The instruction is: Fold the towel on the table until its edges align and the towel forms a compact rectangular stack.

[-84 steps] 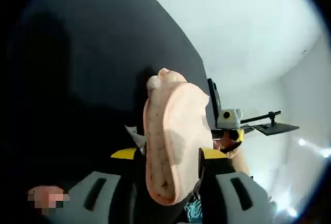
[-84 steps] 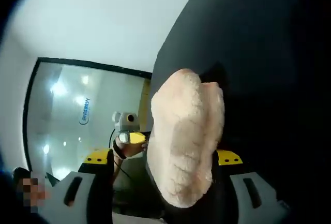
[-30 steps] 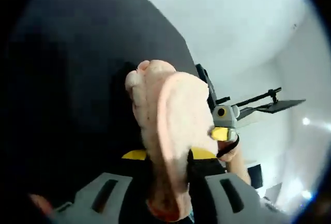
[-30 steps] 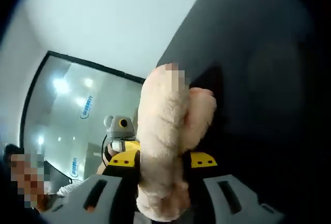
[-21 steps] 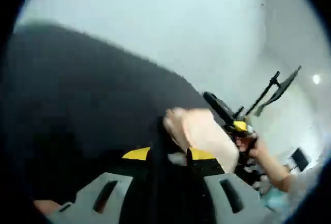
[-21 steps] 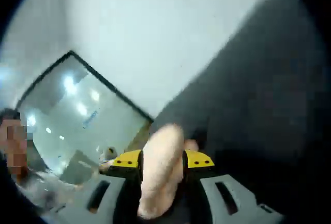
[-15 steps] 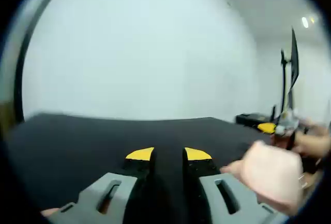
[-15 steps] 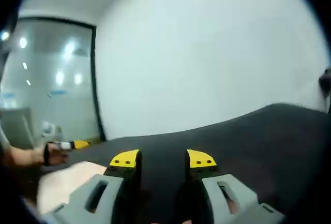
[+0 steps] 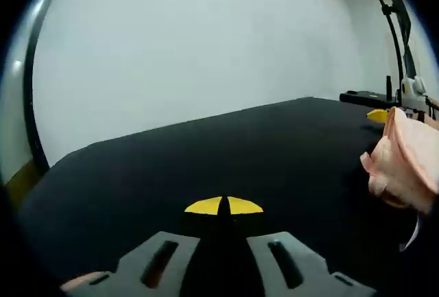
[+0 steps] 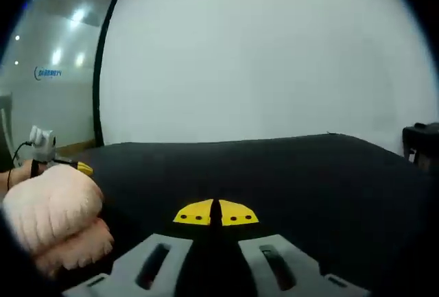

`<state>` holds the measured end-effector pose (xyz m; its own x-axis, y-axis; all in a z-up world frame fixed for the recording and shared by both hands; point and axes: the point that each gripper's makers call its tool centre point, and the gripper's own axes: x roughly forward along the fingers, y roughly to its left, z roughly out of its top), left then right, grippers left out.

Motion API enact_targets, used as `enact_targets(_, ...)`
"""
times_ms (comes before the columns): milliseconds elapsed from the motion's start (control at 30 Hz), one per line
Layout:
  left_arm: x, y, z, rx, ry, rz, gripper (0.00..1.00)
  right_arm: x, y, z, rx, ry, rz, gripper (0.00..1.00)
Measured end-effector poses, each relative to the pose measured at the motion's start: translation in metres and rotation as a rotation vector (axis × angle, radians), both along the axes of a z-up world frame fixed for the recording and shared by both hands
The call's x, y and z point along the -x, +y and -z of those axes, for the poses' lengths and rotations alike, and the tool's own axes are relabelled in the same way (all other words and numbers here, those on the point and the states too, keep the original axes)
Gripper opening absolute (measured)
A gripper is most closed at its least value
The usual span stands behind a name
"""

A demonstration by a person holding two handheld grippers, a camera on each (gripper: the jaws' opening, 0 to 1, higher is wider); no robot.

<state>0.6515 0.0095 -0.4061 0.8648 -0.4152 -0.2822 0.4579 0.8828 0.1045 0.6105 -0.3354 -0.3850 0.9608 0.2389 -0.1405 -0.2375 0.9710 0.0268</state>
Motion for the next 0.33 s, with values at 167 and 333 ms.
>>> enact_targets(167, 0.010, -0.006, 0.003, -0.063, -0.024, 0.045, 0.11, -0.001, -0.005, -0.003, 0.016, -0.013, 0.028, 0.16)
enact_targets(333, 0.011, -0.003, -0.002, -0.051, -0.035, 0.031, 0.12, 0.001, -0.010, -0.014, -0.055, -0.048, 0.039, 0.15)
